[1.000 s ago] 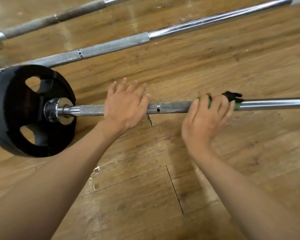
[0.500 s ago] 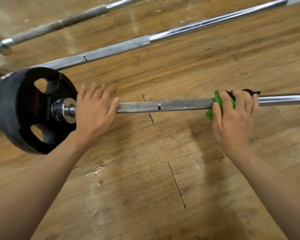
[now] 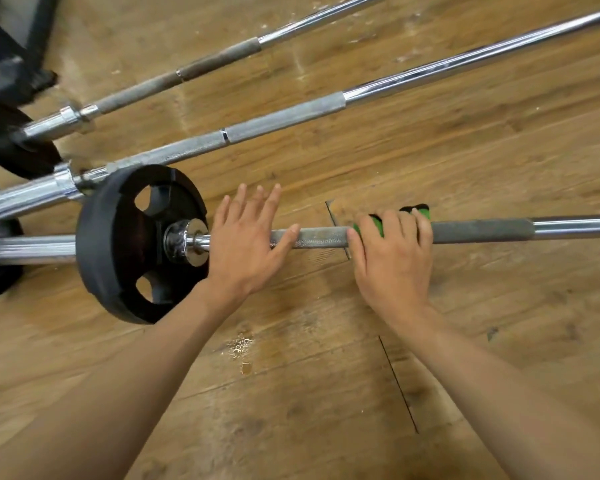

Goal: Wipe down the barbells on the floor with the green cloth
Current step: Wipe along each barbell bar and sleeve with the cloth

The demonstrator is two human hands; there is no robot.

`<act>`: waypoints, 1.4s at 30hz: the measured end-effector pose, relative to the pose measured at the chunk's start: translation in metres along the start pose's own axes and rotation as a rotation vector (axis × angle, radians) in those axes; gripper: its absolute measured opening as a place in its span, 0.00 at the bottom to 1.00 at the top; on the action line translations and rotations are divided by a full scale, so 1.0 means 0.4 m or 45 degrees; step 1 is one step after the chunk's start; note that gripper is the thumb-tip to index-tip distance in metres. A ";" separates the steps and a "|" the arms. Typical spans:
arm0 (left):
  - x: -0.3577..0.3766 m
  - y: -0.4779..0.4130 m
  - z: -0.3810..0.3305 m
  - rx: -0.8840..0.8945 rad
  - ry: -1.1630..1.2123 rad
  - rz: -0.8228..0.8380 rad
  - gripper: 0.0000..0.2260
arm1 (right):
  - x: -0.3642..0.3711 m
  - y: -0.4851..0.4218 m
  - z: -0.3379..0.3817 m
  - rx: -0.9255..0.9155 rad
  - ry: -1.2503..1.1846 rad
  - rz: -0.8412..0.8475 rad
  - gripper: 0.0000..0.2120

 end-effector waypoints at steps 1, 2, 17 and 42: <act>-0.016 0.008 0.002 0.040 0.008 0.019 0.36 | -0.002 -0.004 -0.016 -0.063 0.013 -0.021 0.16; -0.039 0.022 0.004 0.086 -0.010 0.012 0.35 | -0.004 -0.007 -0.027 -0.097 0.027 -0.036 0.16; -0.256 0.173 0.286 0.124 -0.351 0.029 0.35 | 0.002 -0.013 0.102 0.143 0.020 0.163 0.19; -0.218 0.311 0.220 0.120 -0.059 -0.375 0.33 | 0.054 0.125 0.487 -0.161 -0.060 0.490 0.21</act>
Point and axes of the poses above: each hand's wrist, its own y-axis away from the middle knuckle, its own x-axis out of the palm, z = x × y, the point moved 4 cm from there along -y, towards the middle knuckle, and after that the axes turned 12 degrees about x, right-handed, at the moved point
